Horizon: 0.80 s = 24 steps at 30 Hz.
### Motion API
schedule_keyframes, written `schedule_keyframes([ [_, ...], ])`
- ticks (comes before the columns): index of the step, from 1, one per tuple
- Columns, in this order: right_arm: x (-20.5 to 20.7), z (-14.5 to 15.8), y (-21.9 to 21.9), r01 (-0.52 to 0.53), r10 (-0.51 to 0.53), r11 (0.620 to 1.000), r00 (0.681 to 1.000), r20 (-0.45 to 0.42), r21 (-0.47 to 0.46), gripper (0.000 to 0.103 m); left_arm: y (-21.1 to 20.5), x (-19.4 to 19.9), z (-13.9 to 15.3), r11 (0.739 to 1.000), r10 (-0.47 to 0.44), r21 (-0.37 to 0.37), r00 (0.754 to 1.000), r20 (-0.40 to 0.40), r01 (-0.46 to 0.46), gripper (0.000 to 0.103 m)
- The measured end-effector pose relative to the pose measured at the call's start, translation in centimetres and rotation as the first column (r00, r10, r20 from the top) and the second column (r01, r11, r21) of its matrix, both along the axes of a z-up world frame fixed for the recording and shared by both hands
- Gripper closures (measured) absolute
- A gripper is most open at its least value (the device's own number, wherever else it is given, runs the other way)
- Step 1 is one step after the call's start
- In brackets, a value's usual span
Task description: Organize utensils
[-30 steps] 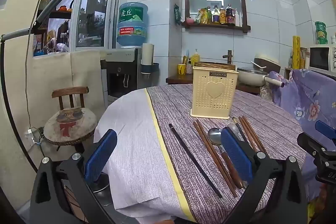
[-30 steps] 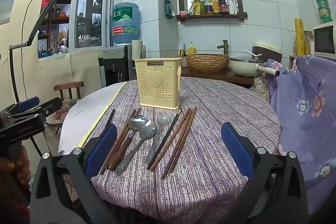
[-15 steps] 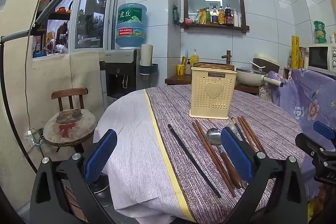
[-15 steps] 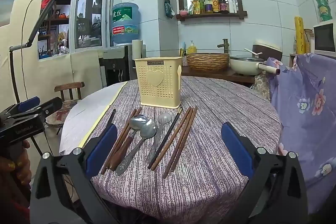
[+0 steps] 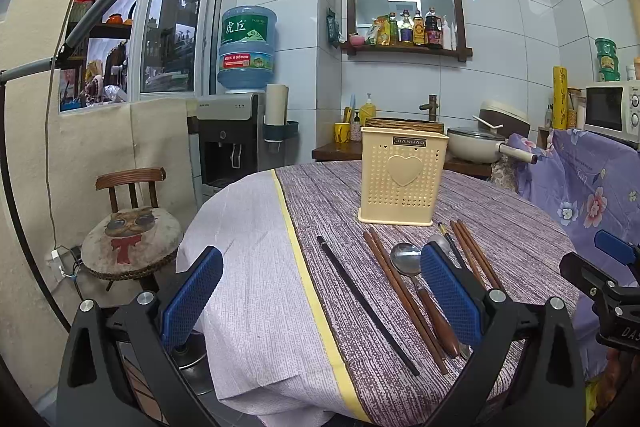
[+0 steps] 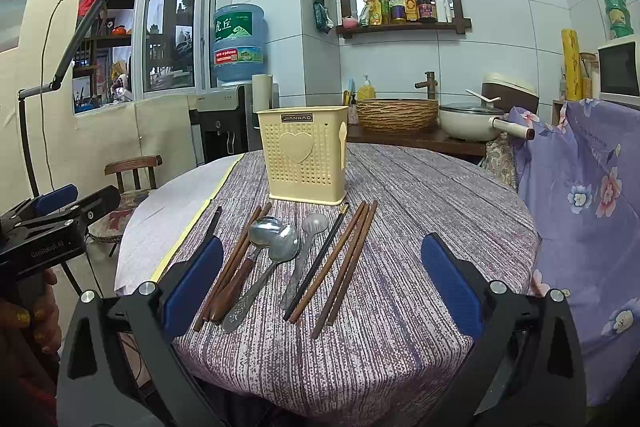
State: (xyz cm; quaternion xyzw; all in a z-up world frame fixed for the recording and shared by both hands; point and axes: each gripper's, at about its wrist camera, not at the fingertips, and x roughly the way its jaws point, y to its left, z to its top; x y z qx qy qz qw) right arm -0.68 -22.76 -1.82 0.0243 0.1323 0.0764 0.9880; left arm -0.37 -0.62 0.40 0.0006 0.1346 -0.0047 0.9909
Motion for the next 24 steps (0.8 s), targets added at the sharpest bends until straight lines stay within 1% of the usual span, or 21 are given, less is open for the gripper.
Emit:
schedule_keyframes([
  [24,0.09,0.0,-0.59,0.0,0.0,1.0,1.0,-0.006,0.009,0.005,0.1,0.02,-0.08,1.0,-0.001,-0.003,1.0,0.0,0.001,0.005],
])
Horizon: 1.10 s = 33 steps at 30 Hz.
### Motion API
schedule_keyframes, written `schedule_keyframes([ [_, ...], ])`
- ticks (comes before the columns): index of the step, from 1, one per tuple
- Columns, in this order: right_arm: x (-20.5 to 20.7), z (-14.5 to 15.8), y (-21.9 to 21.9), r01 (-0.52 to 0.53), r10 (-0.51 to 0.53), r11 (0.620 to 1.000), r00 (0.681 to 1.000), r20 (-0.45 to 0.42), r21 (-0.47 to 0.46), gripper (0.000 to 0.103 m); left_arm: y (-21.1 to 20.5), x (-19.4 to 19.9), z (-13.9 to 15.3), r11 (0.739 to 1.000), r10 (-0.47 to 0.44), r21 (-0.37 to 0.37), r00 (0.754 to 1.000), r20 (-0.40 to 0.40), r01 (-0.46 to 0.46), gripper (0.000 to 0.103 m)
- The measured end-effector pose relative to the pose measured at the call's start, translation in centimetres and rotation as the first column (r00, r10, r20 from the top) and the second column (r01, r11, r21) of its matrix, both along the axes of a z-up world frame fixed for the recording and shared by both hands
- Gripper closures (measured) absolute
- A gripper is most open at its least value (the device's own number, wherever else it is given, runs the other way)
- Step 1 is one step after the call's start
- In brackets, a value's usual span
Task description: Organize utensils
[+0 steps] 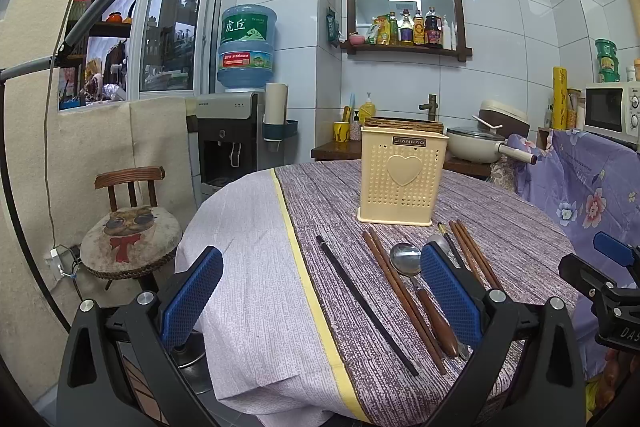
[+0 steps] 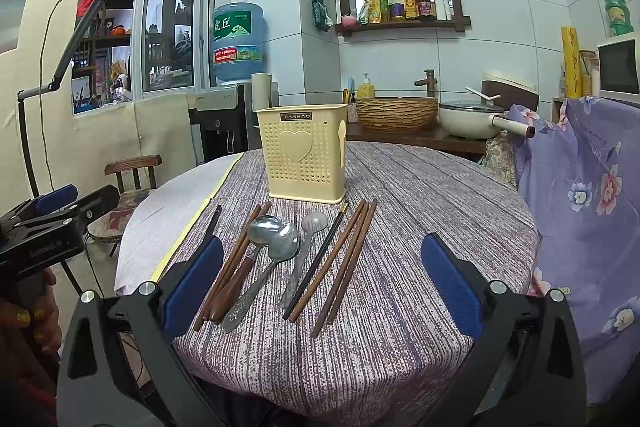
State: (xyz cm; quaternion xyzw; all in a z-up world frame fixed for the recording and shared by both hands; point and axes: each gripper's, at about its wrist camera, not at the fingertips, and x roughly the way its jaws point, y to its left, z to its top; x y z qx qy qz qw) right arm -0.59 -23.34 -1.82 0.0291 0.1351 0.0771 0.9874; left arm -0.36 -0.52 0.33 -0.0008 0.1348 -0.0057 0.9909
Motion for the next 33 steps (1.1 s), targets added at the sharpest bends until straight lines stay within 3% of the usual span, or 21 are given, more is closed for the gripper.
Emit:
schedule_keyframes([
  [33,-0.05,-0.26,0.31,-0.004,0.004,1.0,1.0,-0.01,0.0,0.005,-0.02,-0.08,-0.15,1.0,0.002,-0.002,1.0,-0.004,-0.002,0.005],
])
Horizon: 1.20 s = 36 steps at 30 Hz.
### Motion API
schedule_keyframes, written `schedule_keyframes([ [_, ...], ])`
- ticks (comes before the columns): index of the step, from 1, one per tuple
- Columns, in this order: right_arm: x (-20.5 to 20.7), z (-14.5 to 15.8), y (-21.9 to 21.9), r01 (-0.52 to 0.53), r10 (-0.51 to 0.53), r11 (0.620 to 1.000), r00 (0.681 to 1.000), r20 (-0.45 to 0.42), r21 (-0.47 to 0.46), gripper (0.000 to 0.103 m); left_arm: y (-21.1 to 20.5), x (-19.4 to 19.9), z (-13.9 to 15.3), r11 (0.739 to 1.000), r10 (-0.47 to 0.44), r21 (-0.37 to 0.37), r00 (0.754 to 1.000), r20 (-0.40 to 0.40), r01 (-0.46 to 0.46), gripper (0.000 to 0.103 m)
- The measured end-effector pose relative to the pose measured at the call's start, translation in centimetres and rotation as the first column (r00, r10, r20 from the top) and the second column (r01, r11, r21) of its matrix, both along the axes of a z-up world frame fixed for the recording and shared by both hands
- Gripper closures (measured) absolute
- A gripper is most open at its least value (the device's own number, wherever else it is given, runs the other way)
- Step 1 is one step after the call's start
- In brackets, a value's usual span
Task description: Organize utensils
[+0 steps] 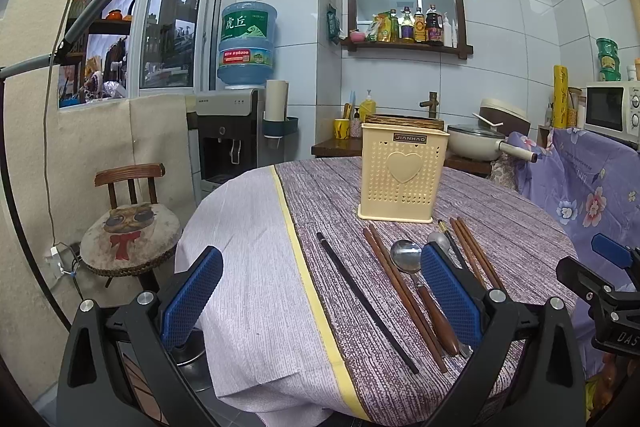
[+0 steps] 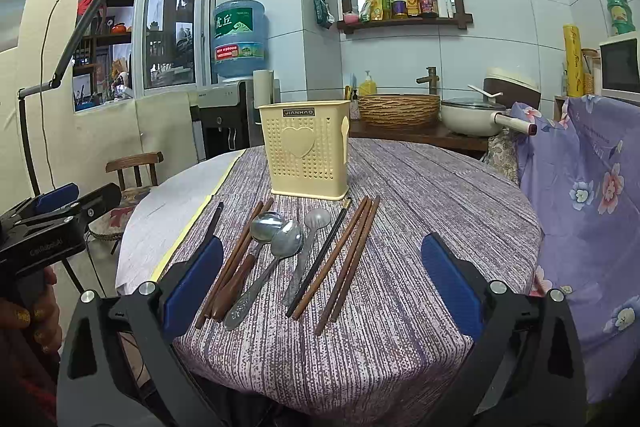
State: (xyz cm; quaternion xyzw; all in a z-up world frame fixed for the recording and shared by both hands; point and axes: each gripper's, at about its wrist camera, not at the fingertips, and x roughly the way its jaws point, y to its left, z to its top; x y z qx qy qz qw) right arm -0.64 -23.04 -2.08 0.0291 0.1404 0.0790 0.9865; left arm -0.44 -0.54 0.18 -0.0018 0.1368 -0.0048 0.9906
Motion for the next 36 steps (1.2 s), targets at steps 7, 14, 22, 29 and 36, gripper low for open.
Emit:
schedule_keyframes([
  [7,0.2,-0.3,0.2,0.001,-0.001,1.0,1.0,-0.005,0.004,0.005,0.1,0.1,0.0,1.0,-0.001,0.0,1.0,-0.001,0.001,0.005],
  [14,0.8,-0.6,0.3,0.018,-0.018,1.0,0.999,-0.029,-0.013,0.005,0.4,0.8,-0.8,1.0,0.015,0.005,0.998,-0.056,-0.015,0.005],
  [22,4.3,-1.6,-1.6,0.053,-0.055,0.998,0.986,-0.154,-0.017,0.005,4.0,5.9,-2.1,0.995,0.046,-0.074,0.965,-0.257,-0.067,0.005],
  [29,10.4,-2.1,-4.0,0.115,-0.085,0.991,0.942,-0.326,0.075,0.014,1.8,10.5,-2.6,1.0,0.021,0.012,0.934,-0.357,-0.018,0.008],
  [36,17.2,-2.3,-3.1,0.121,-0.093,0.992,0.884,-0.459,0.033,0.052,1.4,14.3,-3.4,1.0,-0.012,-0.016,0.888,-0.46,0.005,0.025],
])
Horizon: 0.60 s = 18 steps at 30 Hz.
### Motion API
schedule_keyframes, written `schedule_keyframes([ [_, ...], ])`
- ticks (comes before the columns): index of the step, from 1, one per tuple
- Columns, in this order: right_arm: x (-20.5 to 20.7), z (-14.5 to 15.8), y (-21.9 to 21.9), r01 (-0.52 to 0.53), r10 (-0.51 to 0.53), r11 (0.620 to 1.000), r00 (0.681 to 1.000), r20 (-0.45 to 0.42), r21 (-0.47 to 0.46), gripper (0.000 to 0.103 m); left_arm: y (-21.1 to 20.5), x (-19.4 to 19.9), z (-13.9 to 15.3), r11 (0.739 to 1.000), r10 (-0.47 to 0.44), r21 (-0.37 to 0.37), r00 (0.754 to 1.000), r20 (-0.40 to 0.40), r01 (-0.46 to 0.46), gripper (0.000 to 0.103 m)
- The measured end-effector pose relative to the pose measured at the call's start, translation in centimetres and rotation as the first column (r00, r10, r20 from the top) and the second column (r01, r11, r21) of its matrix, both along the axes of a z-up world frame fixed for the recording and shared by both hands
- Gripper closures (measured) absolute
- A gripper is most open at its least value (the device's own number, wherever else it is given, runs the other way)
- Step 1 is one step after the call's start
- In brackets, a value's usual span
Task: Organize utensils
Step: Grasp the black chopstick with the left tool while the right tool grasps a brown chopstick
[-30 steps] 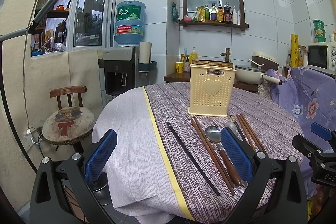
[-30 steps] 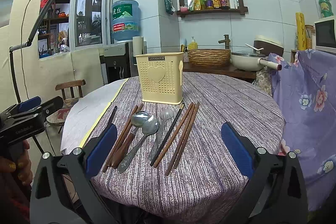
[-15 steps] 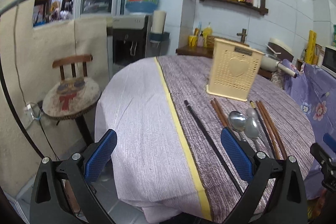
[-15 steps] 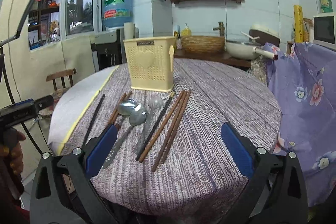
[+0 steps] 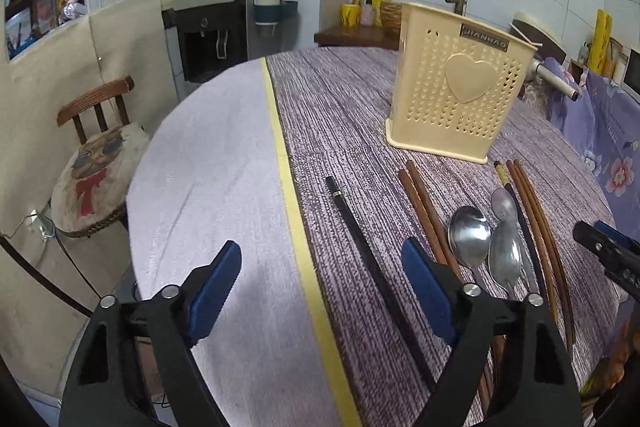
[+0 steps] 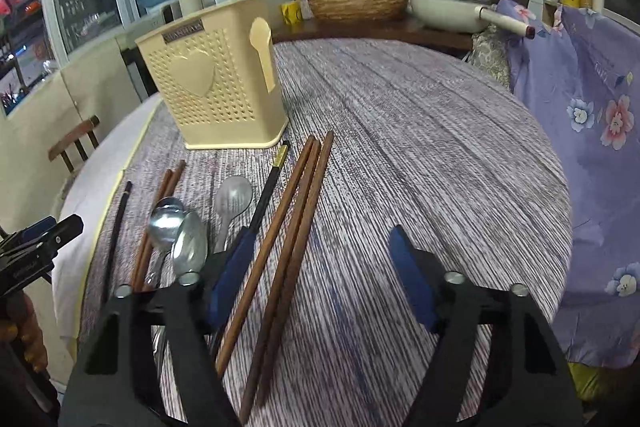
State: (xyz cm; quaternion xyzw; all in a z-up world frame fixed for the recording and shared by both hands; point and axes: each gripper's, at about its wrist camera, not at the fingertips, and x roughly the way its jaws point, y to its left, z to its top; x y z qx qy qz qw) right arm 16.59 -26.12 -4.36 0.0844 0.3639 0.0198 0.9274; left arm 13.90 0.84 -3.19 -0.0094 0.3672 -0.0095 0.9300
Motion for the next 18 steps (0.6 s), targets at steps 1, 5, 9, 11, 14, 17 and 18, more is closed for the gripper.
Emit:
schedule_keyframes([
  [1,1.0,-0.3,-0.1,0.004,-0.004,1.0,1.0,-0.024,0.01,0.056,-0.1,0.5,0.0,1.0,-0.002,0.001,1.0,-0.007,0.002,0.025],
  [5,4.1,-1.1,-0.4,0.02,-0.017,0.999,0.996,-0.092,0.04,0.068,-0.5,2.1,-0.1,1.0,-0.011,-0.004,0.999,-0.04,0.011,0.03],
  [9,6.0,-1.6,0.0,0.013,-0.009,1.0,0.991,-0.132,0.022,0.074,-0.8,3.1,-0.2,1.0,-0.016,0.01,0.998,-0.058,0.017,0.031],
  [11,6.5,-1.6,0.1,0.015,-0.013,1.0,0.991,-0.133,0.013,0.075,-0.7,3.5,-0.2,1.0,-0.014,0.009,0.998,-0.065,0.015,0.031],
  [14,6.9,-1.5,0.1,0.017,-0.017,1.0,0.989,-0.144,-0.003,0.077,-0.9,3.8,-0.4,1.0,-0.019,0.019,0.997,-0.075,0.02,0.031],
  [17,7.5,-1.4,-0.6,0.028,-0.027,1.0,0.987,-0.16,0.005,0.078,-0.8,3.9,-0.6,1.0,-0.018,0.022,0.996,-0.084,0.02,0.031],
  [18,7.7,-1.5,-0.9,0.027,-0.022,0.999,0.987,-0.162,0.024,0.078,-0.8,4.0,-0.6,1.0,-0.015,0.018,0.996,-0.086,0.017,0.031],
])
